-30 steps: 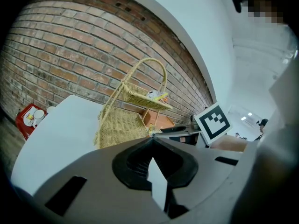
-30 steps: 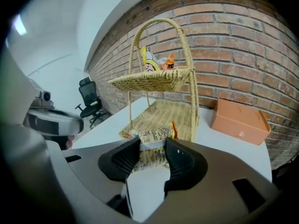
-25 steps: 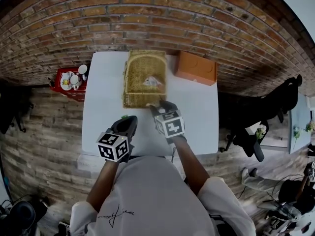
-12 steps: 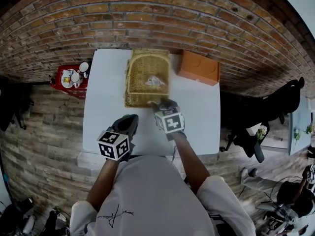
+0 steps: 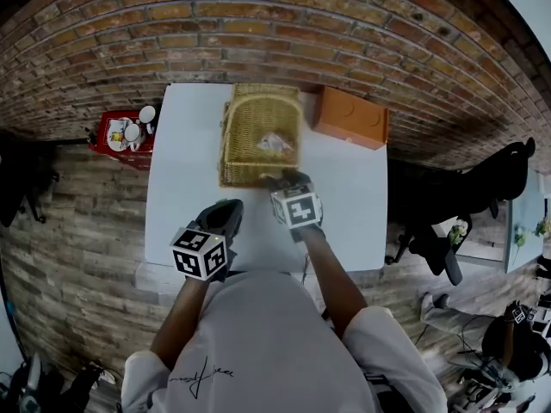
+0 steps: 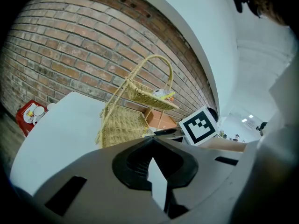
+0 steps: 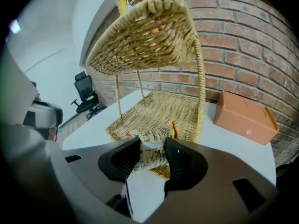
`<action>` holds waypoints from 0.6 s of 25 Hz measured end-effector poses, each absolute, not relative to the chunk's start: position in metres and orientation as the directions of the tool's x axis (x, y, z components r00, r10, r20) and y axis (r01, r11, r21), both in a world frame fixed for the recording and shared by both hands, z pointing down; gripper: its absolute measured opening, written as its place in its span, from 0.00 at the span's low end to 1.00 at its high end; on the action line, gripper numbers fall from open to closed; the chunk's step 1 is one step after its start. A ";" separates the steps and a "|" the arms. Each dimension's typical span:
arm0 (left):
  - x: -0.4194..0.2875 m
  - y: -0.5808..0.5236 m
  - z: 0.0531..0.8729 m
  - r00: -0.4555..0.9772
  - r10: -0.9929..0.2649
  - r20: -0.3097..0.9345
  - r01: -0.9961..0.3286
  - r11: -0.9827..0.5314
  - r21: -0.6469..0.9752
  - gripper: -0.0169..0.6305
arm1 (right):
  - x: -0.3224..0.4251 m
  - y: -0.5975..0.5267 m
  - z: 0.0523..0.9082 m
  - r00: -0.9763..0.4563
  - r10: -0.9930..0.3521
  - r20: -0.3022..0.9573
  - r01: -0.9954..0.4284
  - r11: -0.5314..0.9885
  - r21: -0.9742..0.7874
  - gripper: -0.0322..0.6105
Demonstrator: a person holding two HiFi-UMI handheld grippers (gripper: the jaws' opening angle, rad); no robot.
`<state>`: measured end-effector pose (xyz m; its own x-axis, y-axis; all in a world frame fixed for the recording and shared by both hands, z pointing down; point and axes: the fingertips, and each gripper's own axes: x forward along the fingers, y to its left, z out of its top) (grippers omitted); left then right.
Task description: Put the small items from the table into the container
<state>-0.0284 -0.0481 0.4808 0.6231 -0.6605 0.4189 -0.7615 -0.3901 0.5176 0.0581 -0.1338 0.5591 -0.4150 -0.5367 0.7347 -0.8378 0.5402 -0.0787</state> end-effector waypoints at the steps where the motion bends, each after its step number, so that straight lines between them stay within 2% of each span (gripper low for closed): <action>1: -0.028 -0.048 0.481 0.623 -0.660 0.420 -0.762 -0.389 0.518 0.04 | 0.058 -0.134 0.561 -0.413 -0.535 0.737 -0.837 0.541 -0.076 0.34; 15: -0.030 -0.049 0.484 0.621 -0.658 0.426 -0.763 -0.381 0.522 0.04 | 0.057 -0.140 0.574 -0.397 -0.517 0.758 -0.842 0.533 -0.078 0.34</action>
